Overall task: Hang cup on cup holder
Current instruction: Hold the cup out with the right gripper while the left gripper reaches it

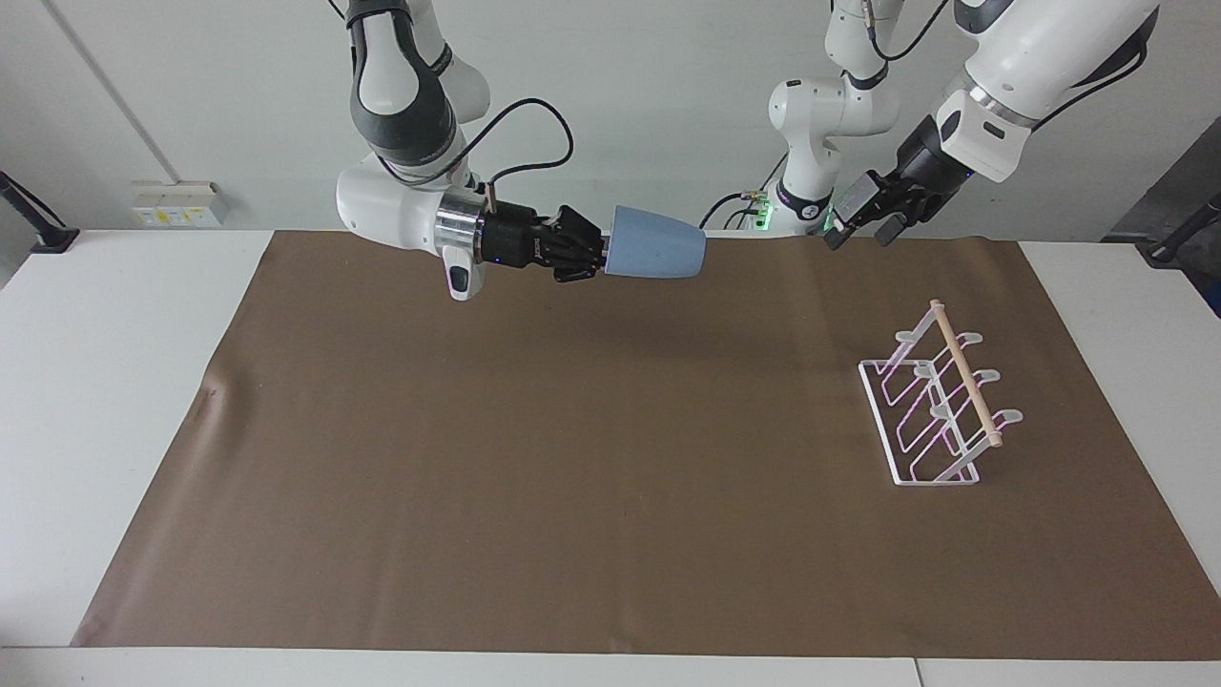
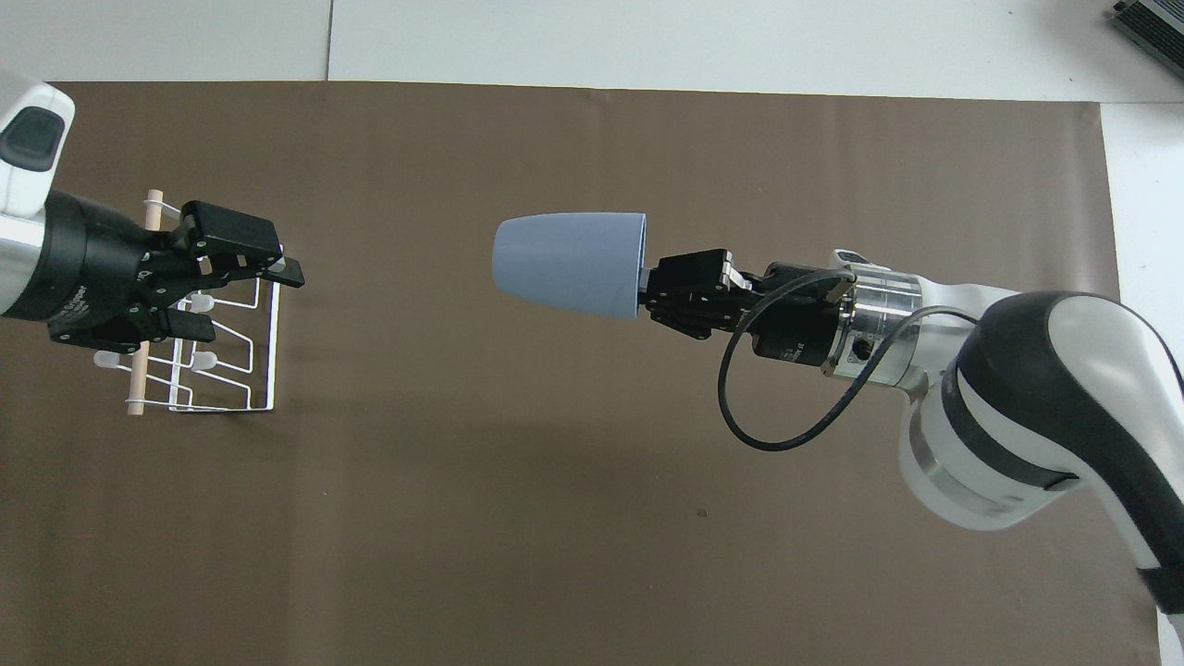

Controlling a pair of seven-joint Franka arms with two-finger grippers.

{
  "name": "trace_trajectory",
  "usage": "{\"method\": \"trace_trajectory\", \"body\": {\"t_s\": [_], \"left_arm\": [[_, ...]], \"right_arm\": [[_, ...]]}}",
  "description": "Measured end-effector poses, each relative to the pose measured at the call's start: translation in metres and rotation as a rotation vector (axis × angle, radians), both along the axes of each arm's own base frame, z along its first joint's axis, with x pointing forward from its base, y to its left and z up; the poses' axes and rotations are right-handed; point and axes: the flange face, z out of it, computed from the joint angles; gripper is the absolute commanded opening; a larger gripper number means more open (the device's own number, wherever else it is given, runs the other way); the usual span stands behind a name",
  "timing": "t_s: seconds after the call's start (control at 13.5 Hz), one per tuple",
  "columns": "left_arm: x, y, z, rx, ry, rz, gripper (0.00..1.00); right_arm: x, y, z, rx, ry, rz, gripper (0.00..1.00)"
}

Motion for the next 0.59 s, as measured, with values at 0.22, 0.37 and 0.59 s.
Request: {"method": "trace_trajectory", "body": {"t_s": [0.22, 0.37, 0.59], "left_arm": [[0.003, -0.026, 0.010, -0.054, 0.068, 0.230, 1.00], [0.004, -0.055, 0.019, -0.116, 0.077, 0.383, 1.00], [-0.007, -0.093, 0.020, -0.142, 0.171, 0.554, 1.00]], "right_arm": [[0.000, 0.000, 0.000, 0.000, -0.001, -0.001, 0.00], [0.000, -0.001, 0.000, -0.001, -0.001, -0.002, 0.00], [0.000, -0.001, -0.001, -0.002, 0.000, -0.003, 0.00]]}}
